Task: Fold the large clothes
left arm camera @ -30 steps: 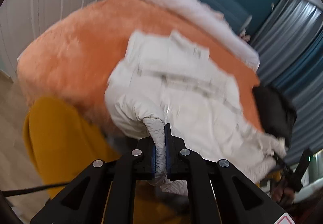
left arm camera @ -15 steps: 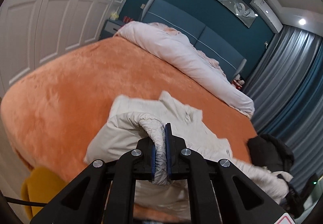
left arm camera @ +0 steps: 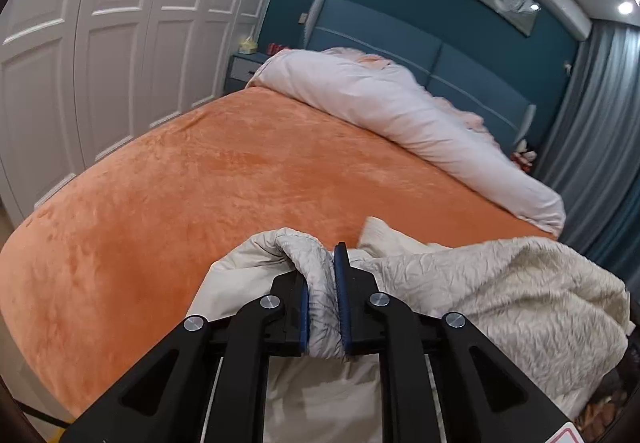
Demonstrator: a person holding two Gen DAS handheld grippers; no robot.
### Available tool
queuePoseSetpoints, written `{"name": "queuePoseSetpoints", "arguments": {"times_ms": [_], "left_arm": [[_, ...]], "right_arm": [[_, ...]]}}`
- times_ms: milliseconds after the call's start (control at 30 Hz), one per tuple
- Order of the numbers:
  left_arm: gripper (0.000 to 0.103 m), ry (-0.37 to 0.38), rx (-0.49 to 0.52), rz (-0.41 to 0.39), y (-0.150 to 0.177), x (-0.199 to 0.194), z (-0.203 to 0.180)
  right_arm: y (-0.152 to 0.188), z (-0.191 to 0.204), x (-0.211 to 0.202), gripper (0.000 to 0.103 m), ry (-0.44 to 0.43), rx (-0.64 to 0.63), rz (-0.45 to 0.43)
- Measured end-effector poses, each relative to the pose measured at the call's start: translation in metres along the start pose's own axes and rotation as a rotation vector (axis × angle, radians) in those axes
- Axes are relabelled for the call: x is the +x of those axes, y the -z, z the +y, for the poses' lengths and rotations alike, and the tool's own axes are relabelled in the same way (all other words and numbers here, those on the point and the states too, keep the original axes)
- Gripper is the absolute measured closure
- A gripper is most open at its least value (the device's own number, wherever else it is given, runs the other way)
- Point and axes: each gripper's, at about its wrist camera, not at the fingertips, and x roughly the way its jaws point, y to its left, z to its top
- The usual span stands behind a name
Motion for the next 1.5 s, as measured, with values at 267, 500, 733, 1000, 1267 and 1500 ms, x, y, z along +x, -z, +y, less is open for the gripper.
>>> {"name": "queuePoseSetpoints", "arguments": {"times_ms": [267, 500, 733, 1000, 1267, 1500], "left_arm": [[0.083, 0.012, -0.047, 0.014, -0.043, 0.024, 0.001], [0.042, -0.180, 0.034, -0.336, -0.048, -0.041, -0.003], [0.042, -0.148, 0.068, -0.260, -0.030, -0.053, -0.008], [0.042, -0.097, 0.073, -0.038, 0.090, -0.062, -0.035], [0.040, -0.088, 0.120, 0.114, 0.126, -0.058, -0.051], [0.040, -0.140, 0.116, 0.153, 0.126, -0.042, -0.050]], "right_arm": [[-0.032, -0.001, 0.003, 0.030, -0.023, 0.079, -0.192], [-0.034, 0.011, -0.037, 0.026, 0.021, -0.084, -0.225], [0.019, 0.020, -0.026, 0.053, 0.003, -0.124, -0.050], [0.080, 0.061, -0.029, 0.056, -0.044, -0.232, 0.060], [0.120, 0.070, -0.028, 0.056, -0.090, -0.220, 0.180], [0.137, 0.084, -0.014, 0.069, -0.097, -0.267, 0.266]]}}
